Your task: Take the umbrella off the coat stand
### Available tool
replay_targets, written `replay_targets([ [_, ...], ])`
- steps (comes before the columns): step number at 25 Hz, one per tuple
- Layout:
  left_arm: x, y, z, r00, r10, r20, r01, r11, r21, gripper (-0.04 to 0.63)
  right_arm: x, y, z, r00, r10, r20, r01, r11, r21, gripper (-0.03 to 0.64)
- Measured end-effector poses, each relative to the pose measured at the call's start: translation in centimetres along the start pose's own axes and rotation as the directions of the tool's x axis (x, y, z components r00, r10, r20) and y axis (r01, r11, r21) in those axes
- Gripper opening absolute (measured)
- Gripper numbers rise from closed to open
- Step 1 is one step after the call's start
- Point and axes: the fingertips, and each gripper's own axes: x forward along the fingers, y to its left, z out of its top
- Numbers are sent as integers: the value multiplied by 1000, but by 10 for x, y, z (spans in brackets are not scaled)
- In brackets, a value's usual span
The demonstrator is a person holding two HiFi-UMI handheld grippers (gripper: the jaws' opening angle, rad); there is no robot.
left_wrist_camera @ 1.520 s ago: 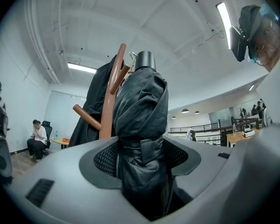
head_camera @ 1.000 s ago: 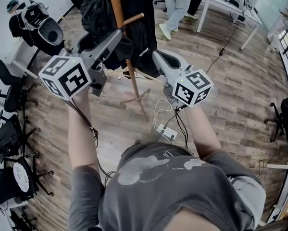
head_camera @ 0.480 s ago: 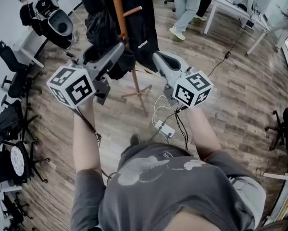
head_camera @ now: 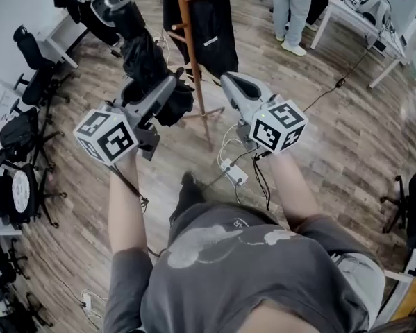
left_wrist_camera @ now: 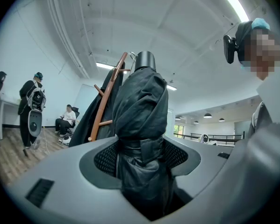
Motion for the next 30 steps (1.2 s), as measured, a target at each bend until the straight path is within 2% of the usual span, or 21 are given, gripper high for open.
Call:
replay_targets([
  [5,-41,-8,-22,991,135,-10,-135,991,-3,275,-17,27,-13,996,80,-38,-79,997,17,-2],
  [8,-59,-12,-30,986,169,-9,-169,985,-32,275,-19,39,-18,993,102,-56,-101,995,26,-2],
  [14,-80,-10,-48,982,187,7,-186,979,-78,275,-13,53,-31,985,138,-102,-134,990,40,-2],
  [22,-96,-5,-71,980,197,-9,-197,975,-100,275,-6,64,-46,981,148,-128,-143,989,49,-2],
  [30,-129,-33,-90,981,193,-24,-195,974,-112,275,-19,94,-51,982,130,-138,-123,991,54,-2],
])
